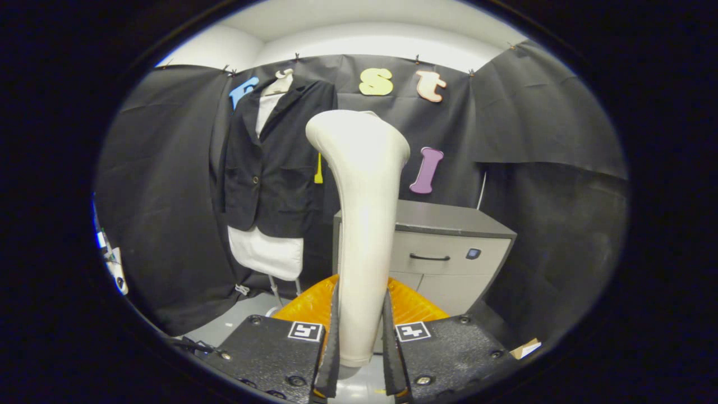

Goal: Iron the clothes twice with a garment steamer, once on the left side and once on the right side.

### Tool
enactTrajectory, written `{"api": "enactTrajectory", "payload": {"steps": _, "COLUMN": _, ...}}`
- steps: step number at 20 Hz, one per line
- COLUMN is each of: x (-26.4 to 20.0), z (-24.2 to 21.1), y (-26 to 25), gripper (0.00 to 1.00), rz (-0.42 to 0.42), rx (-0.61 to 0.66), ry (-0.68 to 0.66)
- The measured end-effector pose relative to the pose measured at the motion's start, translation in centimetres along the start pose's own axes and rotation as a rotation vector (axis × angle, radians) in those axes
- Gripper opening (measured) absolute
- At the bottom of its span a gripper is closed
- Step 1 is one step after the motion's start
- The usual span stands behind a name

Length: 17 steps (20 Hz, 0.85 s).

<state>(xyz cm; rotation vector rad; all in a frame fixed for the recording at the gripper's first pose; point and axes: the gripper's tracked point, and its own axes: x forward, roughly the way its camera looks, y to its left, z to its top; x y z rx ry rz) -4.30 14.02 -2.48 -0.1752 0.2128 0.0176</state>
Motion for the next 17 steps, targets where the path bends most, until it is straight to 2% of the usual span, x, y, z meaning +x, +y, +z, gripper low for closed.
{"api": "enactTrajectory", "payload": {"steps": 9, "x": -3.9, "z": -2.4, "y": -8.2, "gripper": 0.34, "rz": -0.02, "rx": 0.042, "ry": 0.049}}
{"api": "enactTrajectory", "payload": {"steps": 13, "x": -4.6, "z": -3.0, "y": -10.8, "gripper": 0.34, "rz": -0.066, "rx": 0.054, "ry": 0.08}}
{"api": "enactTrajectory", "payload": {"steps": 17, "x": -4.9, "z": -3.8, "y": -11.3, "gripper": 0.34, "rz": -0.117, "rx": 0.047, "ry": 0.108}}
